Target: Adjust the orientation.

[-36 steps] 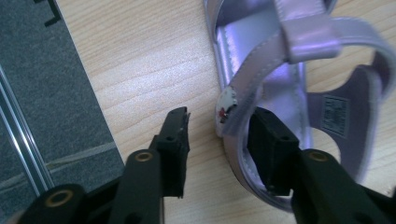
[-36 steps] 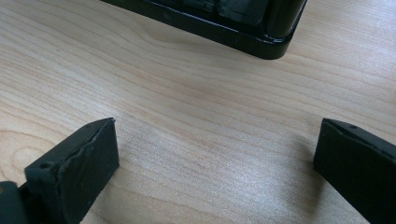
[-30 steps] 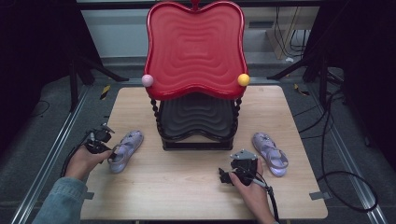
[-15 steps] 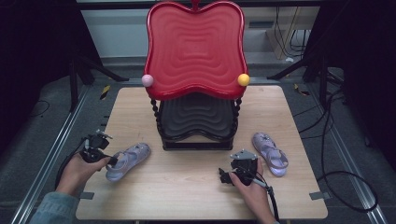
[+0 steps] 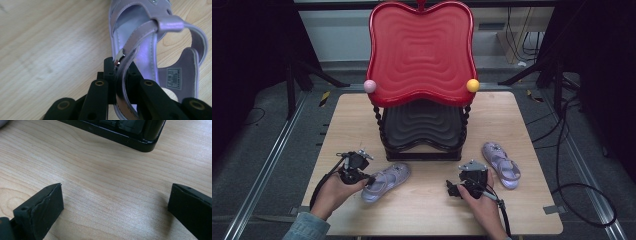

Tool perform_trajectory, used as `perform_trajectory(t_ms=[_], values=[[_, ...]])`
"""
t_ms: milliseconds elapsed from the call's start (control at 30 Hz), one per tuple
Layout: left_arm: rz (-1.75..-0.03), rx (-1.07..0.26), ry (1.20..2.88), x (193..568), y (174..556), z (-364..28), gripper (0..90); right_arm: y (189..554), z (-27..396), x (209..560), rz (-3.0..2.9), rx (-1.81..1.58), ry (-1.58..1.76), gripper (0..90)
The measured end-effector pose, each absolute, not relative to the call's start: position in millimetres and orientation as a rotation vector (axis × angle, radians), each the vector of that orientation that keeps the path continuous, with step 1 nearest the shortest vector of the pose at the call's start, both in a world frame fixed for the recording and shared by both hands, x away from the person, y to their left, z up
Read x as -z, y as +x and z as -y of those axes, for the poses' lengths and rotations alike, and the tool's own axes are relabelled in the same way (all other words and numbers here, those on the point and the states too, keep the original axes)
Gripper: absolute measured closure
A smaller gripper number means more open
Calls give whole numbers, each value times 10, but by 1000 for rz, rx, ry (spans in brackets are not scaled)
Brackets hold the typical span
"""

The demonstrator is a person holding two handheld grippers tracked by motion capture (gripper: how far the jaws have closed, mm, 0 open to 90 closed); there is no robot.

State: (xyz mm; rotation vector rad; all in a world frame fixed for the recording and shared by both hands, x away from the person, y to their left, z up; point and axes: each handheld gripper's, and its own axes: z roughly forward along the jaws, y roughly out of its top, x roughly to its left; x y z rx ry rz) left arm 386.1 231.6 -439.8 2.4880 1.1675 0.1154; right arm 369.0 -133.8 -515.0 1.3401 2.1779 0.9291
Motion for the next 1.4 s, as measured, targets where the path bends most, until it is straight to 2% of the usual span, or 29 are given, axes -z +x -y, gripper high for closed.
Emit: perform_trajectory(t_ms=[333,400,533,667,800,900,1067,1267,1400], values=[[-1144,-145,2566,4496,3749,-2291,797,3690,1338,5150,-2178,-929,1340,4],[-1151,-170,2558,4464,3718,-2298,719,3690,1338,5150,-2178,-929,1340,4],[-1129,-249,2509,4258,3603,-2339,629,3690,1338,5150,-2178,-929,1340,5],[-1101,-303,2452,4058,3470,-2354,586,3690,1338,5150,-2178,-929,1340,4],[-1039,-303,2445,3924,3287,-2277,537,3690,1338,5150,-2178,-929,1340,4],[-969,-261,2501,3948,3210,-2118,532,3690,1338,5150,-2178,-929,1340,5],[-947,-217,2562,4066,3253,-1973,526,3690,1338,5150,-2178,-929,1340,5],[-968,-188,2618,4237,3349,-1891,525,3690,1338,5150,-2178,-929,1340,4],[-985,-156,2646,4357,3416,-1879,565,3690,1338,5150,-2178,-929,1340,5]])
